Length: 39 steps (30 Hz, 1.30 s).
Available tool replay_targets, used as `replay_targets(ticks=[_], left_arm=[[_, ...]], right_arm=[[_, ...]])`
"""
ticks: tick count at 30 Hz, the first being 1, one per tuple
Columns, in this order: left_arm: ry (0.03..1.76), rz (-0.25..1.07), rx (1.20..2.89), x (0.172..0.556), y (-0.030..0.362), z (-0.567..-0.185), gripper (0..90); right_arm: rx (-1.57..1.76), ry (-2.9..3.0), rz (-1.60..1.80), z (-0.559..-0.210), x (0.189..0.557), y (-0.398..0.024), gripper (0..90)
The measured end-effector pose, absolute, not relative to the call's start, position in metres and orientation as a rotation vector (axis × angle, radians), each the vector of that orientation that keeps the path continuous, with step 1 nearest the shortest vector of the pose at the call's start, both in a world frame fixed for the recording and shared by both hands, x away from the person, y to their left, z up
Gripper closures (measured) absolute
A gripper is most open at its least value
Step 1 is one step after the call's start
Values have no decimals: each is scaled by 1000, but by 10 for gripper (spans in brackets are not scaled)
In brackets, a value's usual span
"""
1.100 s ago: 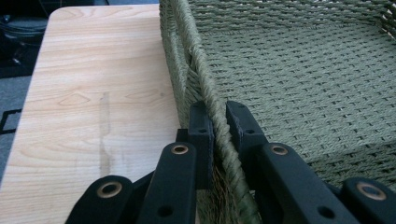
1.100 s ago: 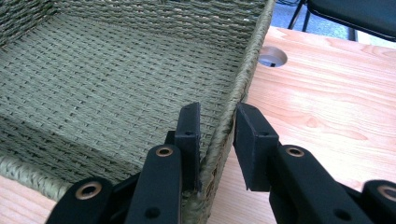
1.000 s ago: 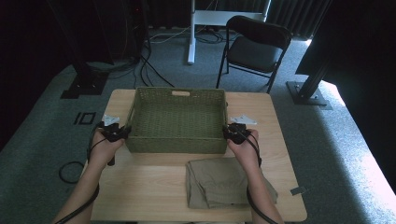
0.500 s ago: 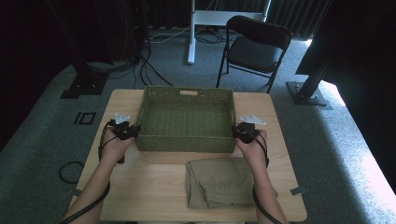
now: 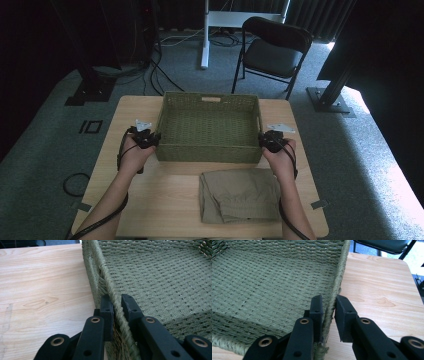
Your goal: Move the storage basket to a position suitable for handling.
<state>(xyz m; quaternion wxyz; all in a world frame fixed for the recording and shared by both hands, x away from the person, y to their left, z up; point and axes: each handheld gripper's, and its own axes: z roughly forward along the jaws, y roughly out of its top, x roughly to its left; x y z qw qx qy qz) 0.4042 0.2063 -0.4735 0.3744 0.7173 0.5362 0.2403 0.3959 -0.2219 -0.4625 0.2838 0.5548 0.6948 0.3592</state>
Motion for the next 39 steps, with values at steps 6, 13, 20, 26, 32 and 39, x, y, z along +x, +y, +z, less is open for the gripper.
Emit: replay_targets(ticks=[6, 13, 20, 26, 32, 39], left_arm=[[1367, 610, 1835, 407, 195, -474, 815], [1357, 600, 1836, 410, 181, -474, 810], [1342, 593, 1854, 413, 167, -474, 803], [1331, 582, 1854, 415, 155, -474, 796], [1319, 575, 1868, 418, 147, -473, 792], [1305, 572, 1887, 424, 135, -472, 787]], right_arm=[[1504, 1837, 959, -463, 396, -233, 774], [1512, 1818, 947, -463, 397, -245, 780], [1523, 1808, 929, -463, 398, -258, 787], [1538, 1799, 921, -462, 400, -270, 791], [1551, 1795, 913, -462, 403, -279, 795], [1570, 1774, 909, -462, 405, -289, 801]])
